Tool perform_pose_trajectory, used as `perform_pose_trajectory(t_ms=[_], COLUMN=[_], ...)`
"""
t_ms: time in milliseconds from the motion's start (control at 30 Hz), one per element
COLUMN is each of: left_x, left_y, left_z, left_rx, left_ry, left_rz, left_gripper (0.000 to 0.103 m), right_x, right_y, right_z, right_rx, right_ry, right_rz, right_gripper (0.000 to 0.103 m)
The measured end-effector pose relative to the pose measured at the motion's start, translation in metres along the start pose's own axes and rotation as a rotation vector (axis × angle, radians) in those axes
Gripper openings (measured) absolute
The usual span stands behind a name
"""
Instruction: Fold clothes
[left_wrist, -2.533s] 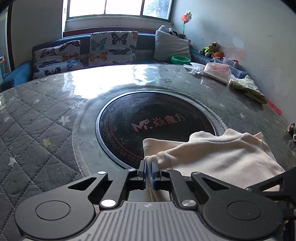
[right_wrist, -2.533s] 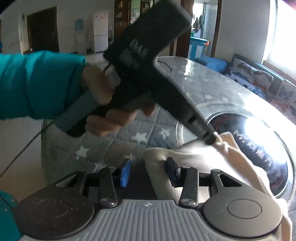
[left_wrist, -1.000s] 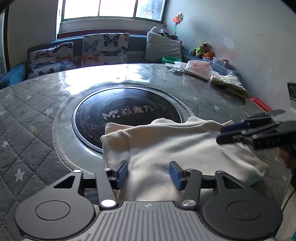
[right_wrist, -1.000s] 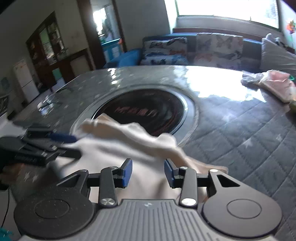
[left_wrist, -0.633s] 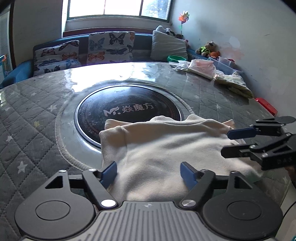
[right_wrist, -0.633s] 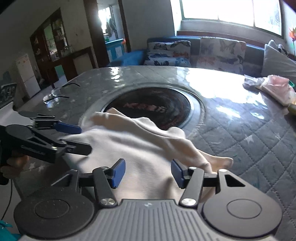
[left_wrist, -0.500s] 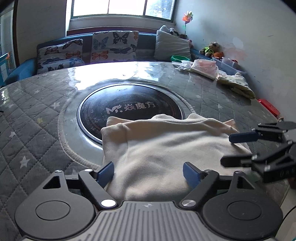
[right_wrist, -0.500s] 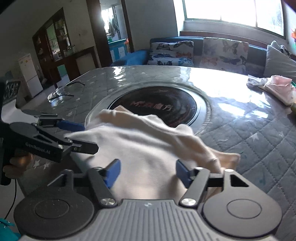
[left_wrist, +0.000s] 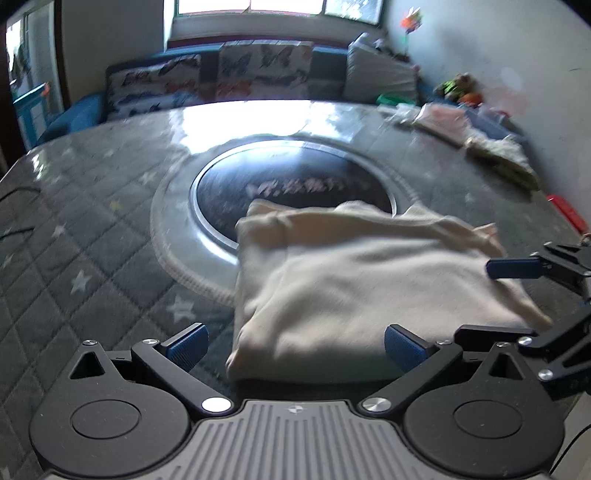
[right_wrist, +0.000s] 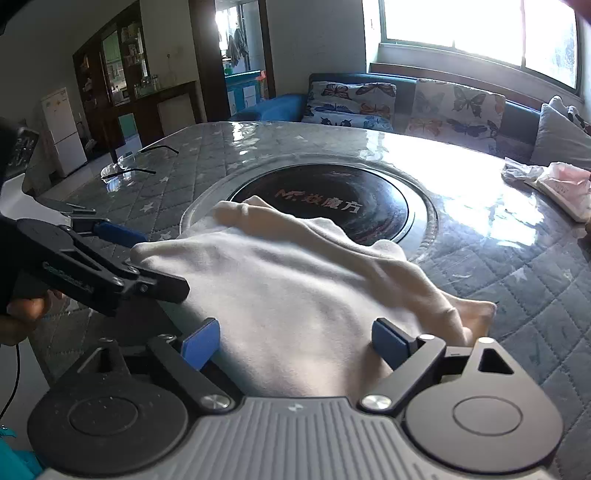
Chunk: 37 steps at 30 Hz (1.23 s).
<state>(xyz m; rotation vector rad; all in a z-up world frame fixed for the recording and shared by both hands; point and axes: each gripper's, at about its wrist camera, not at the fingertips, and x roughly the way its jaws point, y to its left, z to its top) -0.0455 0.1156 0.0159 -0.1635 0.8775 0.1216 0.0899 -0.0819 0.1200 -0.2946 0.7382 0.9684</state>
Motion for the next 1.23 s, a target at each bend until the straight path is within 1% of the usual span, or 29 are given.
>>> perform_pose_trajectory(t_ms=[200,467,867,1233], left_x=[0.005,0.006,0.008,0.007], left_y=[0.008,0.008,0.007,0.010], left_z=[-0.004,-0.002,0.000,0.001], left_rx=[-0.072,-0.087,-0.108,-0.130], left_ry=[0.050,0.063,0.072,0.069], left_rz=[-0.011,-0.005,0.005,-0.006], left_gripper=[0.103,0.103,0.103,0.103], right_x=[0.004,0.009,0.014,0.018], right_y=[0.006,0.014,0.022,0.025], right_z=[-0.003,-0.004,-0.003,-0.002], right_rx=[-0.011,-0.042,-0.076,-0.093], right_ry=[0.012,0.033,0.061,0.079], right_rz=[0.007,-0.002,-0.027,-0.052], right_gripper=[0.096,0.103,0.103,0.103])
